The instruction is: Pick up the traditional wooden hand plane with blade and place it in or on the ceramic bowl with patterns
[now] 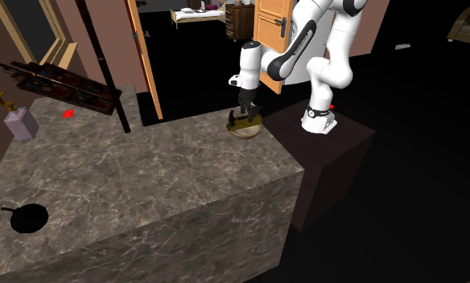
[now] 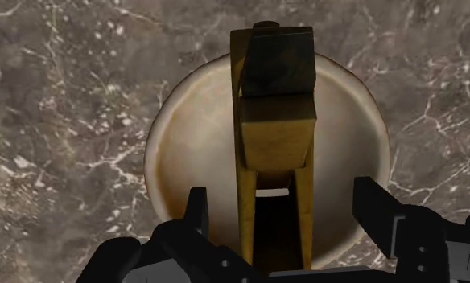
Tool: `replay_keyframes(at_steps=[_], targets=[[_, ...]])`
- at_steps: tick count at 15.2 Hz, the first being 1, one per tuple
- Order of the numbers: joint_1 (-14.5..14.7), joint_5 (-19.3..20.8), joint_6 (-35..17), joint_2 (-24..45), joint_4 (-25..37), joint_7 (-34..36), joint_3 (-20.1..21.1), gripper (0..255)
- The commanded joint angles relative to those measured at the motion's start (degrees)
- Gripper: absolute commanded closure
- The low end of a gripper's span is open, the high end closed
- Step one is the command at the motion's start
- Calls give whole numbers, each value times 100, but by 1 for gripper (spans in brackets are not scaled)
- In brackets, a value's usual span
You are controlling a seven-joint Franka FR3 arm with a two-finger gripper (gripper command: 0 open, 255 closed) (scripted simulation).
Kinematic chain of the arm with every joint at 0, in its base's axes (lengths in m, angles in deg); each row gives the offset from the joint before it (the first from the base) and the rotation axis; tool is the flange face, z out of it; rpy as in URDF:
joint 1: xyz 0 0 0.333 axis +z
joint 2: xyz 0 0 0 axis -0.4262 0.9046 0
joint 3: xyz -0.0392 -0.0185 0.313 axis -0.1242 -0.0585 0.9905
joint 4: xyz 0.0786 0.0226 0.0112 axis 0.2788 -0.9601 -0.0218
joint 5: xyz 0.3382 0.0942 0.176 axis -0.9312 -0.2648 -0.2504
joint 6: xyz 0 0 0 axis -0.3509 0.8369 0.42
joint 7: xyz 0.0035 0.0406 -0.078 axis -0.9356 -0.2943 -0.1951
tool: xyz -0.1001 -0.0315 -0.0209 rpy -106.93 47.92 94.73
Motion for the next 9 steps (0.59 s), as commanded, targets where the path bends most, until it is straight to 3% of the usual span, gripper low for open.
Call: replay_keyframes(at_steps=[1,4,8,9], targets=[[0,0,0,1,0,0,0,0],[0,0,0,0,-1,0,0,0],[7,7,815,-500,314,14,30,0],[7,7,815,-500,314,14,30,0]])
